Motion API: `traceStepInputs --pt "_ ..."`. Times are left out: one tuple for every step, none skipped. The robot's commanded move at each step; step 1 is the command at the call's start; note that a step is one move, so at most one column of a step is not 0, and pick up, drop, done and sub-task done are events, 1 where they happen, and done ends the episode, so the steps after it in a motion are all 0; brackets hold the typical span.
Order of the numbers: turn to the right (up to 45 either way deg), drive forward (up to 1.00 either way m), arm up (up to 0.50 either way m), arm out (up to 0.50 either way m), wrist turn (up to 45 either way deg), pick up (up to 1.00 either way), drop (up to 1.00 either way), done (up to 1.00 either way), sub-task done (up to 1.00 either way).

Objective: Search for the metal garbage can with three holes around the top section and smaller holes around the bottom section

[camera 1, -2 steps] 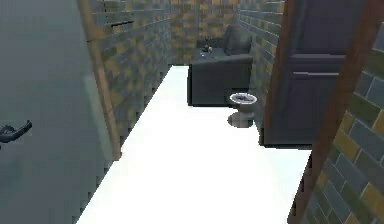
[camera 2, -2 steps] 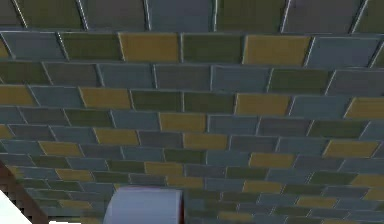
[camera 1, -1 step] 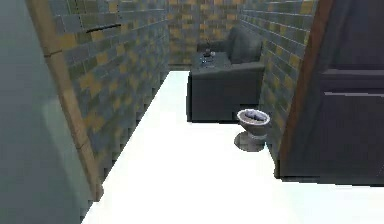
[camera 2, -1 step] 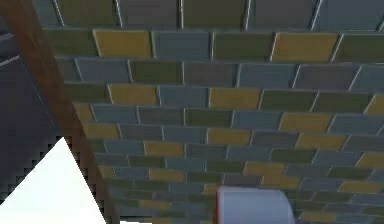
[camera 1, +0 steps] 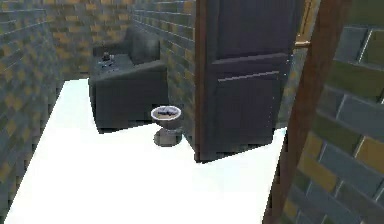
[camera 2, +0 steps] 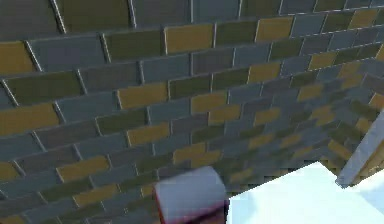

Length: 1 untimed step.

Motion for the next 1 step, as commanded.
traceStepInputs --pt "0.0 0.75 0.0 0.0 0.0 0.0 0.0 0.0 0.0"
